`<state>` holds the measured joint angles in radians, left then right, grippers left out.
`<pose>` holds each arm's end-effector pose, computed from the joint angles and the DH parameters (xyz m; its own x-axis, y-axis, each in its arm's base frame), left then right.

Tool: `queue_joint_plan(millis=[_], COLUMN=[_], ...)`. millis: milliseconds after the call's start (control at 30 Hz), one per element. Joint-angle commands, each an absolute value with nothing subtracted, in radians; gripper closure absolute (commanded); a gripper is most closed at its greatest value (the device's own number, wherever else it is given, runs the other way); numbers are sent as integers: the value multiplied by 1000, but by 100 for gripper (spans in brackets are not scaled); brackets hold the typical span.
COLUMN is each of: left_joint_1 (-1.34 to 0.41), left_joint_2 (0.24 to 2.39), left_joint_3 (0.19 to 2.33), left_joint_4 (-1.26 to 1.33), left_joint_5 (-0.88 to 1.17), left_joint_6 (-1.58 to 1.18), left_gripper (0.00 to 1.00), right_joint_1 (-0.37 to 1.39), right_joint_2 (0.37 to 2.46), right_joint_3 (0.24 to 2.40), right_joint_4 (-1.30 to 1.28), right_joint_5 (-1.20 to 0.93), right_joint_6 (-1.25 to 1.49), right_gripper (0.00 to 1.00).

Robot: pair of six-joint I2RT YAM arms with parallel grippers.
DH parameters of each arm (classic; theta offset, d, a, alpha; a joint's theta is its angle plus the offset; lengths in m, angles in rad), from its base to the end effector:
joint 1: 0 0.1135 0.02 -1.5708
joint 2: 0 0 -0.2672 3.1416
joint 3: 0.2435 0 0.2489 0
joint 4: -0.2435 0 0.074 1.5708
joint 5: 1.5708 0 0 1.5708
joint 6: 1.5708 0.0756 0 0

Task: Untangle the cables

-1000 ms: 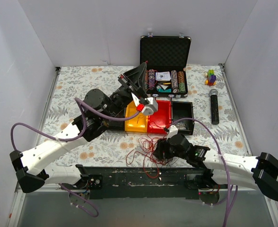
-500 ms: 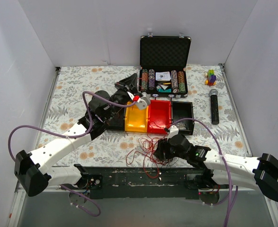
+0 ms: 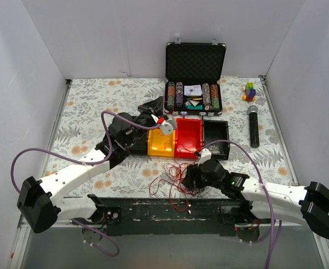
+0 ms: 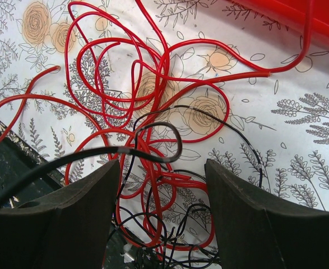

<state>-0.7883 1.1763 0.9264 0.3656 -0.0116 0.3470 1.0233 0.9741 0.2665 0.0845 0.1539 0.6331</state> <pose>0.2226 -0.2226 0.3759 0.3149 0.1655 -0.9346 0.6315 0.6985 0.3366 0.1209 0.1760 0.1363 -0.7058 -0.0345 -0.7076 -0.4482 0.7952 0.4083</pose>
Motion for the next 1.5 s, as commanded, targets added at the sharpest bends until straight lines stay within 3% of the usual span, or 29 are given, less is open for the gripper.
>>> queue_joint_plan(millis=[0, 733, 1233, 1467], left_joint_1=[-781, -695, -653, -653], left_joint_2=[1163, 1394, 1528, 1537], left_joint_3=[879, 792, 799, 836], left_joint_4=[391, 443, 261, 212], left_joint_5=[-2, 93, 195, 126], left_joint_6=[308, 123, 135, 143], left_gripper=[100, 100, 100, 86], right_joint_1=[1028, 1028, 1028, 1028], right_joint_2=[970, 951, 943, 939], right_joint_3=[278, 268, 302, 318], right_joint_4=[49, 60, 55, 49], right_joint_5=[161, 167, 175, 176], right_joint_6=[643, 661, 663, 658], right_gripper=[29, 29, 29, 29])
